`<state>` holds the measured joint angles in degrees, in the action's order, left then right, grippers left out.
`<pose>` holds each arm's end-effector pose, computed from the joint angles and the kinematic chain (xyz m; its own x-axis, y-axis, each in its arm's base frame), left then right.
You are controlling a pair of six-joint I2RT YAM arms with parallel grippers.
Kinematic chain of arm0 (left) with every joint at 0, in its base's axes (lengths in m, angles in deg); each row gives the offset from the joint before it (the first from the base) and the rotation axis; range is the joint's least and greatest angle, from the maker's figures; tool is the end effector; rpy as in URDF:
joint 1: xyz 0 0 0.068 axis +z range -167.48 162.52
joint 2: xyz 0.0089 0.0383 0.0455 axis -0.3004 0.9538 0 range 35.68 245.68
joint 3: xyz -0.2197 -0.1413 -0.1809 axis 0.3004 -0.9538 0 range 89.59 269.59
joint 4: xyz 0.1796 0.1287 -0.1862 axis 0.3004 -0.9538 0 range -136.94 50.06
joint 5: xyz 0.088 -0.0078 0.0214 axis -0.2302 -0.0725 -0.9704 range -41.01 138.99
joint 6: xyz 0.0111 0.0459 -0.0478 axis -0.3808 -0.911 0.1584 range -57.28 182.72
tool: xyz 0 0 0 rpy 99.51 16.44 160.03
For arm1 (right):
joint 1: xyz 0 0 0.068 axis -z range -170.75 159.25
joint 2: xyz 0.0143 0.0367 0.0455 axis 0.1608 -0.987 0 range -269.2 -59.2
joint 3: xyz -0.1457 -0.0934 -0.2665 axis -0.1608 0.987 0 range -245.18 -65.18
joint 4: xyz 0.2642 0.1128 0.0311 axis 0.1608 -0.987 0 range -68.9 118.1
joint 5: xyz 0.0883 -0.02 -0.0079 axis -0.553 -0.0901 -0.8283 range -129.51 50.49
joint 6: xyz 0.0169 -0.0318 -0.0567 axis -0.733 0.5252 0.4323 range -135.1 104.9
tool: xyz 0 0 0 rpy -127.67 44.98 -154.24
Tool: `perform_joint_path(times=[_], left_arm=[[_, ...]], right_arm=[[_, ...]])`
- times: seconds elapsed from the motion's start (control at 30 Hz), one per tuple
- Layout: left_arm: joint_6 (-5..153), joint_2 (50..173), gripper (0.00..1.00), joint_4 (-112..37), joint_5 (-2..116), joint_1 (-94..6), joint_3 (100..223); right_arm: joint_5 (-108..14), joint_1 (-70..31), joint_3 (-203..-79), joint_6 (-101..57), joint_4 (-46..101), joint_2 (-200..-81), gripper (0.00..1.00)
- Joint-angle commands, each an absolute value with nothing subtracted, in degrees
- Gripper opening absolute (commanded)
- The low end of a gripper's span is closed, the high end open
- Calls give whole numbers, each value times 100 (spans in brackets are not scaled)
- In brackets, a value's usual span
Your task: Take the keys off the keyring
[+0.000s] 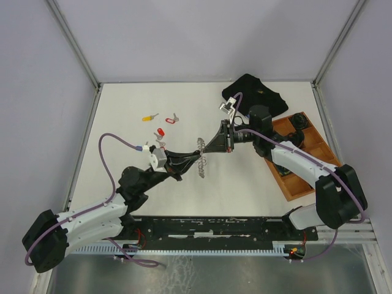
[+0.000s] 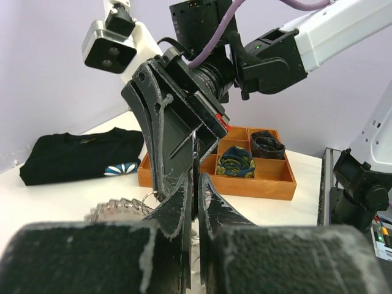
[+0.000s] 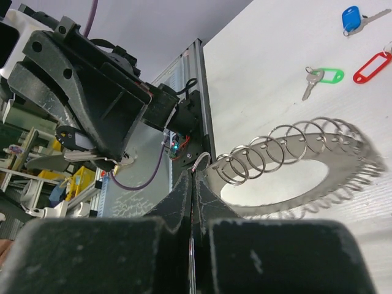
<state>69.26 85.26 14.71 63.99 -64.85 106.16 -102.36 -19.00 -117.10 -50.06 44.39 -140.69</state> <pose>0.1242 -0.1554 0.2970 0.1486 -0.3239 -0.9343 0.8964 0.4430 -0.0110 0.2750 0.2020 0.3146 -0.7267 -0.0936 -0.6806 -0.6863 0.0557 0.7252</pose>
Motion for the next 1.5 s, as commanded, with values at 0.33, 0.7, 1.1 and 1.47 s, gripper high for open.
perform_joint_path(times=[0.33,0.7,1.1,1.47], left_arm=[[7074,8356,3,1622,5655,-6490,10348],[8248,7735,3,841,3718,-6063,9717],[10260,8987,3,364,5486,-3567,10003],[11587,10270,6,-1214,3971,-2753,10660]], right_arm=[[-10289,-1736,-11847,-4723,4521,-14136,0],[-10048,-1564,-12107,-3569,3341,-14128,0],[-9969,-1404,-12218,-3246,3001,-14301,0],[-9912,-1351,-12322,-3132,2870,-14451,0]])
